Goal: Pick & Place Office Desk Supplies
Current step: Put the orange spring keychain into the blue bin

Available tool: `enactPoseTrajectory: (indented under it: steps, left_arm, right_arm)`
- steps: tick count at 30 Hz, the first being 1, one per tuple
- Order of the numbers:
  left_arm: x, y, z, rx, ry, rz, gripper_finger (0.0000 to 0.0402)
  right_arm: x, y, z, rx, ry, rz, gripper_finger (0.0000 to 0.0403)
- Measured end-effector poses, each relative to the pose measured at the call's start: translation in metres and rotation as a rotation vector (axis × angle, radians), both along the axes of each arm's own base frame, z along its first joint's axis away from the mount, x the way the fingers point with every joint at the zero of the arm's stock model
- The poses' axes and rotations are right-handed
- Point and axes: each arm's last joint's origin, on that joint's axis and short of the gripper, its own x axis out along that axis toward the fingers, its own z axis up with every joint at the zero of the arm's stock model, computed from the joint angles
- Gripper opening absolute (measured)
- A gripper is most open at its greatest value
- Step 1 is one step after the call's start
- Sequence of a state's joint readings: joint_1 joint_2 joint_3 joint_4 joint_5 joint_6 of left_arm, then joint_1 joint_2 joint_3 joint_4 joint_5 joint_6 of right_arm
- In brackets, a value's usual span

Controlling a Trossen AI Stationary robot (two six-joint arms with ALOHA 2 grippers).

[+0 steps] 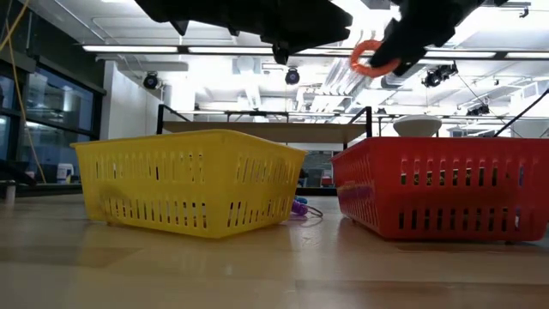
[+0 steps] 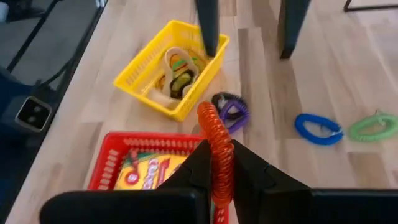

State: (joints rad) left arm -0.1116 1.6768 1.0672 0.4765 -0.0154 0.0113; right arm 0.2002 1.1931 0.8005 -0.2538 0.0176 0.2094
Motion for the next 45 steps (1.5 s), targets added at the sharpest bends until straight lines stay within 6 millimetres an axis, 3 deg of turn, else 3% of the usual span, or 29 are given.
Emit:
enactPoseTrajectory:
  steps: [12,19,29,45]
  left_arm:
    - [0.0,0.0,0.0,0.0,0.001,0.001,0.0133]
    - [0.0,0.0,0.0,-0.004,0.004,0.002,0.0133]
    - [0.0,0.0,-0.001,-0.003,0.006,0.002,0.0133]
    - [0.0,0.0,-0.001,-0.01,0.006,0.002,0.0133]
  right_arm:
    - [-0.051,0.009,0.023,0.224,0.098,-0.073,0.0028]
    - [-0.074,0.019,0.014,0.371,0.34,-0.159,0.0028]
    - [-0.082,0.047,0.001,0.479,0.534,-0.237,0.0029]
    - [-0.072,0.089,-0.045,0.304,0.723,-0.282,0.0029]
